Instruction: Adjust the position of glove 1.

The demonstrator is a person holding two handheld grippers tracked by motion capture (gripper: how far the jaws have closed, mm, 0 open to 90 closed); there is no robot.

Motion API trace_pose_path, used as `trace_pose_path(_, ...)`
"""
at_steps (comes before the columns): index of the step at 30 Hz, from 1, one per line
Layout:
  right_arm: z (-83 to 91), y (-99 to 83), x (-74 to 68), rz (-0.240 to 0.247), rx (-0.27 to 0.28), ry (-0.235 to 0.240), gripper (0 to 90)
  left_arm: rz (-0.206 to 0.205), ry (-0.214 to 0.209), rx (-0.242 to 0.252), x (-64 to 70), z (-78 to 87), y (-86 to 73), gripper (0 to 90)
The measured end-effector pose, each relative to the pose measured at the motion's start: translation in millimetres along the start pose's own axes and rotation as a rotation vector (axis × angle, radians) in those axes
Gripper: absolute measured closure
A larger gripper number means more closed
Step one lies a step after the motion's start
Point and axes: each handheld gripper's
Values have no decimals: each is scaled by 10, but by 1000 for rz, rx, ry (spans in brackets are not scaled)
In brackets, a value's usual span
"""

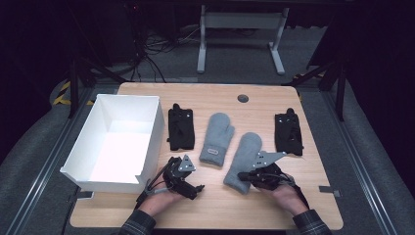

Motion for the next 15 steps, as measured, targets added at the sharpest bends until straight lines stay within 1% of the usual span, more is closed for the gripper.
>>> trace_pose_path(1, -6, 22, -55, 15, 2, 17, 900, 0, 0, 0, 0, 0, 0, 2)
trace_pose_path(2, -6, 22, -55, 15, 2, 17, 900, 0, 0, 0, 0, 0, 0, 2)
trace_pose_path(4, -15, 35, -103, 24, 3, 29, 900, 0, 0, 0, 0, 0, 0, 2)
trace_pose_path(5, -28, 48, -155, 33, 5, 44, 900, 0, 0, 0, 0, 0, 0, 2)
trace_pose_path(10, -52, 88, -300, 66, 5, 93, 900, 0, 0, 0, 0, 0, 0, 2)
trace_pose_path(12, -55, 99, -352, 73, 4, 109, 900, 0, 0, 0, 0, 1, 0, 2)
trace_pose_path(14, -57, 118, -409, 91, 4, 122, 900, 0, 0, 0, 1, 1, 0, 2)
trace_pose_path(15, -57, 118, -409, 91, 4, 122, 900, 0, 0, 0, 1, 1, 0, 2)
Point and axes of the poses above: each handheld gripper's, and its own axes: z roughly backward along the jaws, y roughly out of its top, x roughly to its right, and after that the axes turned 15 degrees about -y, right-handed
